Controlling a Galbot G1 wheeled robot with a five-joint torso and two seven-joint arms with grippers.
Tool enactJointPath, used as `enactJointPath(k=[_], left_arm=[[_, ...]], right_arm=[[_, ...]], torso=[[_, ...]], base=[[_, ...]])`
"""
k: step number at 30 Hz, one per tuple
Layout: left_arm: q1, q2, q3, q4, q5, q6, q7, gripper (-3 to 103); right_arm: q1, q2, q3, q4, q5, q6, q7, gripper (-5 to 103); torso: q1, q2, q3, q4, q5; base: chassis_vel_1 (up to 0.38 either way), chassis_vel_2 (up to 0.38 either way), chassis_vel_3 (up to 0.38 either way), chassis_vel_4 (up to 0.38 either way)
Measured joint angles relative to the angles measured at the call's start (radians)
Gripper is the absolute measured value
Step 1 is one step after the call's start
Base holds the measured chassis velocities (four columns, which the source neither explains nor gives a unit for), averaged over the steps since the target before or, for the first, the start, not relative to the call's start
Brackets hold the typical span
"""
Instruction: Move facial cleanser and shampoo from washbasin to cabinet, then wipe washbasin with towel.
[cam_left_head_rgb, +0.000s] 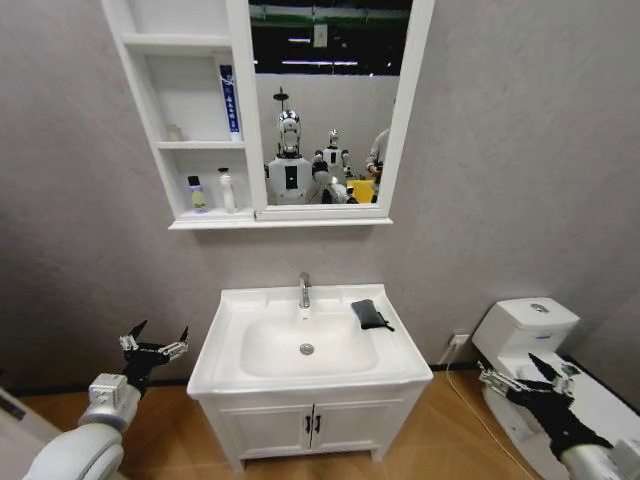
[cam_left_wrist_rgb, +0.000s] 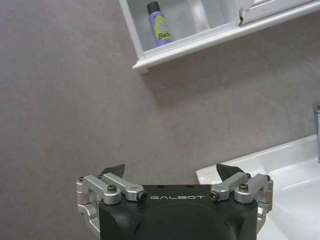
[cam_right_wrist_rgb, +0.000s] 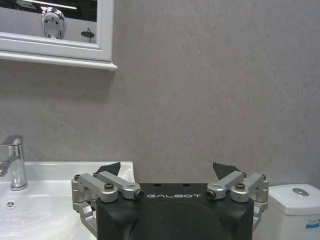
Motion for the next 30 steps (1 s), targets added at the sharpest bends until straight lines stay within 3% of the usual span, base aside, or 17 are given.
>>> enactJointPath(k=[5,11,16,22,27,30], left_arm=[[0.000,0.000,0.000,0.000,0.000,0.000,0.000,100],[0.000,0.000,0.000,0.000,0.000,0.000,0.000,100],[0.000,0.000,0.000,0.000,0.000,0.000,0.000,100],[0.000,0.000,0.000,0.000,0.000,0.000,0.000,100],[0.000,0.000,0.000,0.000,0.000,0.000,0.000,100],[0.000,0.000,0.000,0.000,0.000,0.000,0.000,100]], right_arm=[[0.000,0.000,0.000,0.000,0.000,0.000,0.000,100],[0.001,0.000,-0.001,-0.001,0.000,0.000,0.000,100],[0.001,0.000,-0.001,-0.001,0.000,0.000,0.000,100],[0.001,0.000,-0.001,-0.001,0.000,0.000,0.000,100],[0.001,0.000,-0.001,-0.001,0.000,0.000,0.000,100],[0.000,0.000,-0.001,-0.001,0.000,0.000,0.000,100]], torso=[[-0.001,0.001,0.000,0.0001,-0.0004],[0.002,-0.001,0.001,0.0006,0.0018],[0.002,-0.001,0.001,0.0001,0.0013],[0.000,0.000,0.000,-0.0006,-0.0003],[-0.001,0.000,0.000,0.0007,0.0006],[-0.001,0.001,0.000,0.0003,0.0017]], base=[[0.272,0.040,-0.256,-0.034],[-0.007,-0.004,0.035,-0.026],[-0.076,-0.032,0.026,0.099],[0.096,-0.182,-0.139,0.163],[0.153,-0.272,-0.106,0.272],[0.064,-0.205,-0.038,0.212]])
